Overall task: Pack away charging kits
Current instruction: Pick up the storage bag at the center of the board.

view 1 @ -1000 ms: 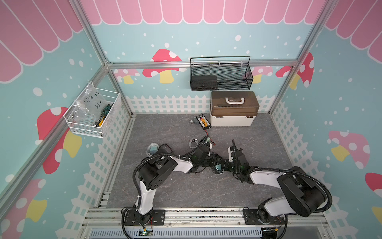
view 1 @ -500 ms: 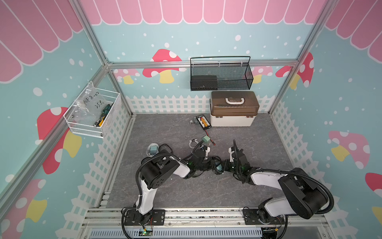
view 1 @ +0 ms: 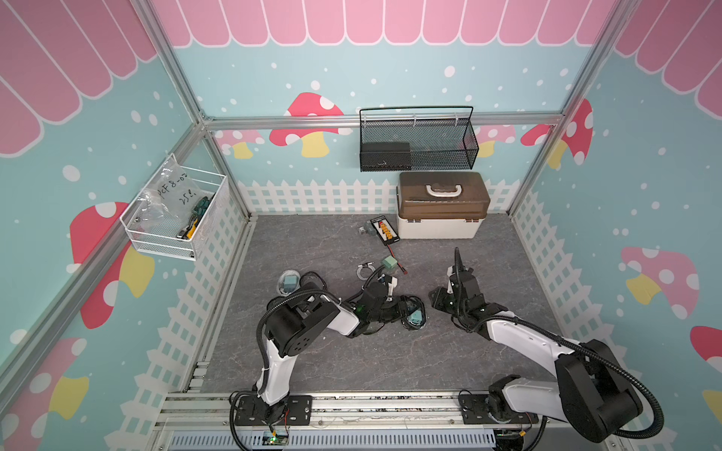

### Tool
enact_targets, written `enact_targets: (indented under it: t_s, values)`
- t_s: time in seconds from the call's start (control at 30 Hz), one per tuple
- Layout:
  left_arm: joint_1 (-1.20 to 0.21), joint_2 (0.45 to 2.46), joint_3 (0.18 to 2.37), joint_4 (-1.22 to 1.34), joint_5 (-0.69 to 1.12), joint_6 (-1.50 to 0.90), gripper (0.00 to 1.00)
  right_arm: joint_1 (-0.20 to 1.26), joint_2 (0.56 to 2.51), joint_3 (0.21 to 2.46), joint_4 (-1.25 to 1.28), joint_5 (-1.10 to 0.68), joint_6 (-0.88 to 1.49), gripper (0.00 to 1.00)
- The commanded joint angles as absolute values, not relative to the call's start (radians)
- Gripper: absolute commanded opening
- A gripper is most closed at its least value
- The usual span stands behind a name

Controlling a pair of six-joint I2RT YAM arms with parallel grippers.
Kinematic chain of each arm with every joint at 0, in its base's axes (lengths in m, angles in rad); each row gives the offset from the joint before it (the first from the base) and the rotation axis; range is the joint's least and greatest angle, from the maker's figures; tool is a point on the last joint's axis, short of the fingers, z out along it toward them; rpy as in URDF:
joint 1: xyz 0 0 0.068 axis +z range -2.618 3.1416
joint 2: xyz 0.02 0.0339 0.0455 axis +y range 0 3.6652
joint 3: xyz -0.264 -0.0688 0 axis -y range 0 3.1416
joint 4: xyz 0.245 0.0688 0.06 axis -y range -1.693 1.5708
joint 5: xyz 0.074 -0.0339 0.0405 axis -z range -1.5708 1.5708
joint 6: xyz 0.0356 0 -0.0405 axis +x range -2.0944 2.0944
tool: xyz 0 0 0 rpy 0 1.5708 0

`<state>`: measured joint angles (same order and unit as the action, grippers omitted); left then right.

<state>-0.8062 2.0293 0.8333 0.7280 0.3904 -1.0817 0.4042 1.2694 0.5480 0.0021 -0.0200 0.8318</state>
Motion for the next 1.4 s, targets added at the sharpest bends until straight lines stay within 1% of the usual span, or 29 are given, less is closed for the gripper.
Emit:
enact_targets:
  t_s: [0.0, 0.17, 0.33, 0.53, 0.8, 0.97, 1.13, 1.2, 1.27, 1.37]
  values:
    - [-0.815, 2.068, 0.799, 0.569, 0.385, -1.094, 0.59, 0.402, 1.268, 0.506, -0.089, 0.011, 0.836, 0.33]
    - [-0.826, 2.066, 0.799, 0.565, 0.38, -1.095, 0.6, 0.413, 1.286, 0.436, -0.031, -0.069, 0.849, 0.29]
    - [-0.846, 2.06, 0.805, 0.554, 0.378, -1.096, 0.6, 0.474, 1.31, 0.425, 0.022, -0.091, 0.878, 0.29]
    - [-0.864, 2.044, 0.801, 0.534, 0.361, -1.093, 0.61, 0.517, 1.42, 0.451, 0.105, -0.127, 0.922, 0.2]
    - [-0.893, 2.057, 0.819, 0.553, 0.367, -1.103, 0.6, 0.522, 1.431, 0.475, 0.142, -0.148, 0.938, 0.12]
    - [-0.894, 2.066, 0.827, 0.556, 0.357, -1.102, 0.5, 0.525, 1.425, 0.469, 0.196, -0.19, 0.93, 0.04]
    - [-0.892, 2.071, 0.82, 0.575, 0.358, -1.108, 0.41, 0.527, 1.382, 0.467, 0.183, -0.19, 0.915, 0.04]
    - [-0.89, 2.059, 0.816, 0.576, 0.355, -1.104, 0.37, 0.527, 1.353, 0.474, 0.148, -0.175, 0.904, 0.06]
    - [-0.885, 2.041, 0.814, 0.565, 0.349, -1.098, 0.3, 0.526, 1.318, 0.476, 0.12, -0.162, 0.893, 0.11]
    - [-0.878, 2.013, 0.811, 0.57, 0.358, -1.094, 0.22, 0.524, 1.242, 0.491, 0.045, -0.129, 0.865, 0.21]
